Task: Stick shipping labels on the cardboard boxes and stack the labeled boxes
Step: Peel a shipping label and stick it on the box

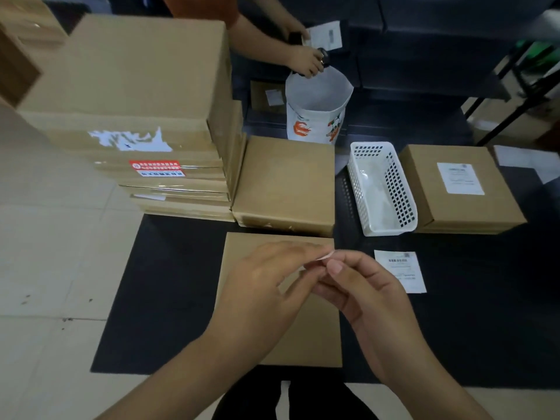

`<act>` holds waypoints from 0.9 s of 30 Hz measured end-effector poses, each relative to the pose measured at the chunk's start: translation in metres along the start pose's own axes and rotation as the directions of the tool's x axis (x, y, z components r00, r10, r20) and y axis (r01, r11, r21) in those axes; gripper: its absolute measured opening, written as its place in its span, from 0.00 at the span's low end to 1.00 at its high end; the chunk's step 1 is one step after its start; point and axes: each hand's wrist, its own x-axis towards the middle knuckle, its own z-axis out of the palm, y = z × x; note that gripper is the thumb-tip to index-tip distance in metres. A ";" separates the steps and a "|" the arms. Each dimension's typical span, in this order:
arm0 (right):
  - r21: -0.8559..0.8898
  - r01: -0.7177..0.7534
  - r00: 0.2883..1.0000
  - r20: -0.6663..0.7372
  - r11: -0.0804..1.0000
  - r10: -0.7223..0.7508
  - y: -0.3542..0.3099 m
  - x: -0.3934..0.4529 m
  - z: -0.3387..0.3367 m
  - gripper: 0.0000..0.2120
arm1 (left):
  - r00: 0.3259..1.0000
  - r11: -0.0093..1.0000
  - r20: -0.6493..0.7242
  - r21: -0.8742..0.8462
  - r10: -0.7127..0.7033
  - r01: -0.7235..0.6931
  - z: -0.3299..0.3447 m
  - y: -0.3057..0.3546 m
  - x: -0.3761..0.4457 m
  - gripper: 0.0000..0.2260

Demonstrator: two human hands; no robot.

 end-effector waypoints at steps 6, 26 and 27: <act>-0.079 0.043 0.999 0.012 0.996 -0.042 0.003 0.004 0.005 0.07 | 0.998 0.991 0.020 -0.122 -0.061 0.063 -0.014 0.005 0.003 0.11; -0.311 0.209 0.978 0.077 0.927 -0.195 0.006 0.002 -0.016 0.10 | 0.988 0.991 0.076 0.002 -0.134 0.134 -0.002 0.015 -0.001 0.09; -0.344 0.224 0.974 0.087 0.912 -0.207 0.007 0.002 -0.019 0.09 | 0.984 0.988 0.091 -0.008 -0.155 0.156 -0.001 0.017 -0.001 0.09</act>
